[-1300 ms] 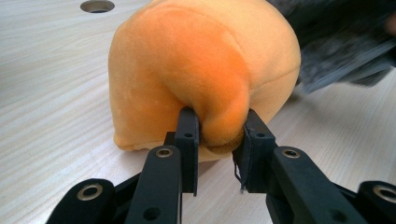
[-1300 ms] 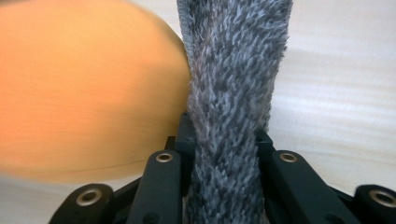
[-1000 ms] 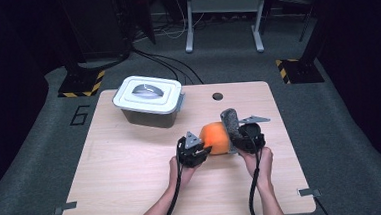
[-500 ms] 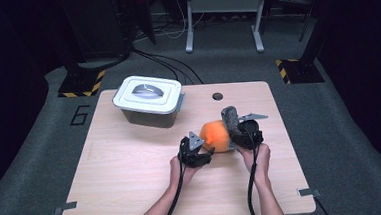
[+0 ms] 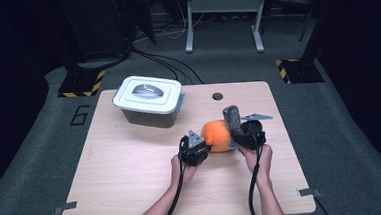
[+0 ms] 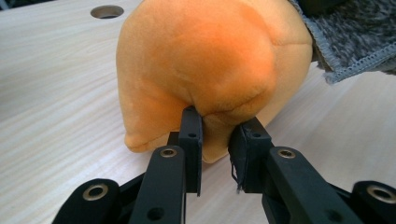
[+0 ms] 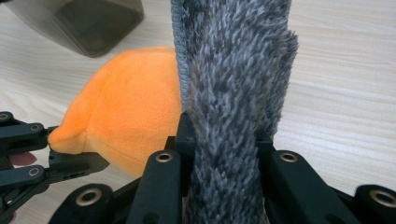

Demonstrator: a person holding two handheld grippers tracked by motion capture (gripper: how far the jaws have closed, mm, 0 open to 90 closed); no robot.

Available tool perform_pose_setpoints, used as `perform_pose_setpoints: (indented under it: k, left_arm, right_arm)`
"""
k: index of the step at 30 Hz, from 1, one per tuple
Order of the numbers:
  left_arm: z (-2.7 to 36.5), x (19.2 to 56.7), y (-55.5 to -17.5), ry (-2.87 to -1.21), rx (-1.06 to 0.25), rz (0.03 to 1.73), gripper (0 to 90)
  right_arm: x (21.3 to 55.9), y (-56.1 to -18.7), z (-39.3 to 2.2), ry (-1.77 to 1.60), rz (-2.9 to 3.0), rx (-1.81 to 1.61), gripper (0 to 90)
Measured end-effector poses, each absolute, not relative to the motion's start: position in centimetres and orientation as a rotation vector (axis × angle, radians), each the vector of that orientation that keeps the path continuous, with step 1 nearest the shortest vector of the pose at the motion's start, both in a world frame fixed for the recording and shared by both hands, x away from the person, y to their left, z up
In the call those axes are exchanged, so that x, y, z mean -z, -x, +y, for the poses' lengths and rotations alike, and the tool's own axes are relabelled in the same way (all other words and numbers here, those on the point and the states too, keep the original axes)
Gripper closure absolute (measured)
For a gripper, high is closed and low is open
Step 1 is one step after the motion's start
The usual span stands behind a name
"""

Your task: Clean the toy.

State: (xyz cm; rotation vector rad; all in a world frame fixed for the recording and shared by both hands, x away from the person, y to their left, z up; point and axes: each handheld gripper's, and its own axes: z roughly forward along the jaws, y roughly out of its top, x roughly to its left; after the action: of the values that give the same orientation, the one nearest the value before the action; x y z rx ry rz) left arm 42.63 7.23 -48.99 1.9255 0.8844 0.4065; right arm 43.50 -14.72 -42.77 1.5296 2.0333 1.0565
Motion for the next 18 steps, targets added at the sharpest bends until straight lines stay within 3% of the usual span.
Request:
perform_pose_setpoints:
  k: [8,15,18]
  left_arm:
    - [7.8,48.0,-42.0,-1.894,-0.331,0.913,75.3]
    - [7.5,47.9,-41.6,-1.891,-0.326,0.916,74.9]
    - [7.4,47.9,-41.8,-1.911,-0.365,0.917,68.6]
  right_arm:
    - [40.5,-41.5,-12.8,-1.429,2.074,-1.117,72.8]
    - [40.6,-41.6,-10.2,-1.366,2.138,-1.054,72.8]
    - [41.1,-42.2,-10.2,-1.384,2.141,-1.041,73.2]
